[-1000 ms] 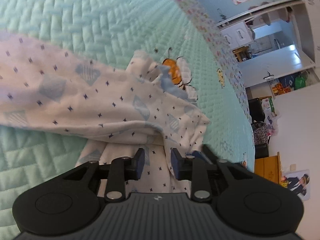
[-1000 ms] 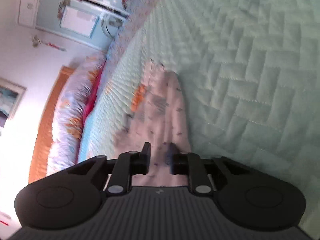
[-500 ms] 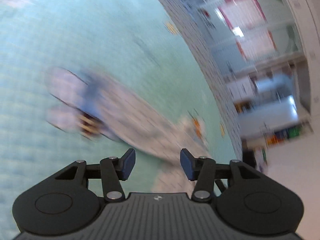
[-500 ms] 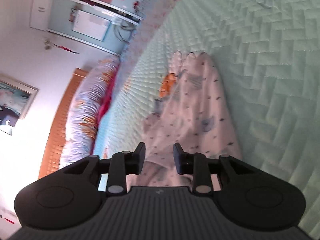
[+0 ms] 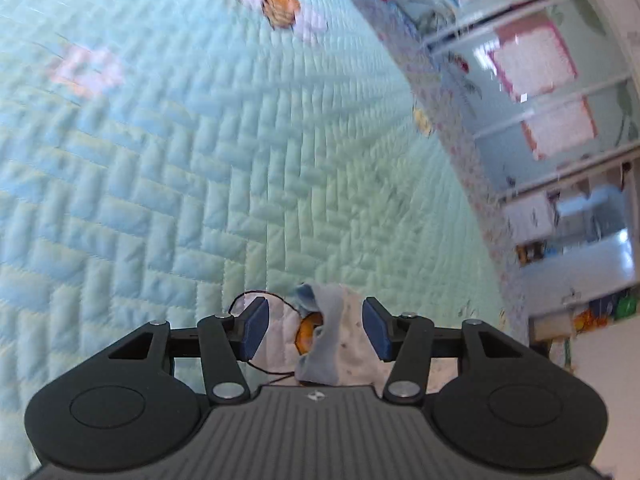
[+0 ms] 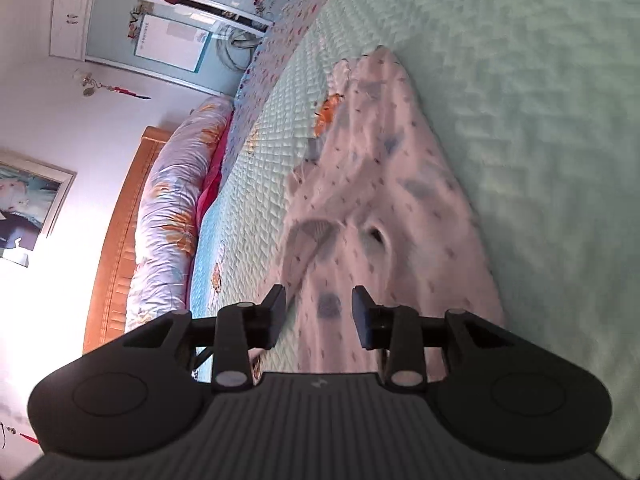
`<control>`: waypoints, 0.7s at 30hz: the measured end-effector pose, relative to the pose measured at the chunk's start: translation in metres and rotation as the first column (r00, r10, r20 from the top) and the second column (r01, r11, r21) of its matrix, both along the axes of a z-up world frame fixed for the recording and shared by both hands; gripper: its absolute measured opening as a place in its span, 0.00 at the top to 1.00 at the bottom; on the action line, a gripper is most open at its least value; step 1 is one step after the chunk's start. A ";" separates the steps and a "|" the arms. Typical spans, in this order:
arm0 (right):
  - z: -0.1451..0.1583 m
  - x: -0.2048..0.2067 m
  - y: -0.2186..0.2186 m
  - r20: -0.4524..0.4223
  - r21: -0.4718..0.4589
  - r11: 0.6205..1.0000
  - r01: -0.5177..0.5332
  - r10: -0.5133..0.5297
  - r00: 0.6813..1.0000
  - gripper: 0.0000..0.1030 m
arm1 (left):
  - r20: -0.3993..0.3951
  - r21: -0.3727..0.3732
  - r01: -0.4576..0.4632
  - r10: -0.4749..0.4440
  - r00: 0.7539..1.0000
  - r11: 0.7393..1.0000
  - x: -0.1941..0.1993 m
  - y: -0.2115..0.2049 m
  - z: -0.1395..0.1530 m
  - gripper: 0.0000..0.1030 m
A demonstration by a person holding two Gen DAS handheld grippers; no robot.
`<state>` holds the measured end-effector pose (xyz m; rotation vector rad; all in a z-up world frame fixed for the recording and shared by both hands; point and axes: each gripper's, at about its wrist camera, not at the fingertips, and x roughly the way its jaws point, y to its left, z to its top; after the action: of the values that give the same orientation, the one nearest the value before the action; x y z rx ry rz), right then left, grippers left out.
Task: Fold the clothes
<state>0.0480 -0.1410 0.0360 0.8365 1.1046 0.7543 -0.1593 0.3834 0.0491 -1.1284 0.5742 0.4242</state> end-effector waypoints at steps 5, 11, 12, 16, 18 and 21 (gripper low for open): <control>-0.005 -0.023 -0.021 -0.044 -0.044 0.999 0.031 -0.033 0.999 0.61 | -0.010 0.018 0.065 -0.065 0.998 0.998 0.016 0.008 -0.010 0.46; -0.009 -0.026 -0.022 -0.050 -0.094 0.995 0.040 -0.045 0.998 0.57 | -0.028 0.020 0.123 -0.122 0.992 0.992 0.034 0.010 -0.019 0.47; -0.010 -0.026 -0.021 -0.048 -0.097 0.994 0.043 -0.048 0.998 0.57 | -0.033 0.016 0.127 -0.126 0.991 0.992 0.036 0.009 -0.020 0.47; -0.009 -0.031 -0.013 -0.033 -0.103 0.994 0.024 -0.028 0.999 0.57 | -0.051 -0.002 0.142 -0.142 0.989 0.990 0.046 0.003 -0.024 0.80; -0.007 -0.034 -0.010 -0.023 -0.111 0.994 0.009 -0.012 1.000 0.57 | -0.073 -0.009 0.135 -0.135 0.988 0.991 0.049 0.002 -0.027 0.91; -0.007 -0.041 -0.009 -0.010 -0.123 0.992 -0.010 0.009 1.000 0.57 | -0.116 0.060 0.143 -0.136 0.984 0.988 0.059 -0.007 -0.014 0.93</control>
<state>0.0065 -0.1500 0.0291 0.7317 1.1525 0.6832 -0.1001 0.3768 0.0355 -0.9968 0.7275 0.3842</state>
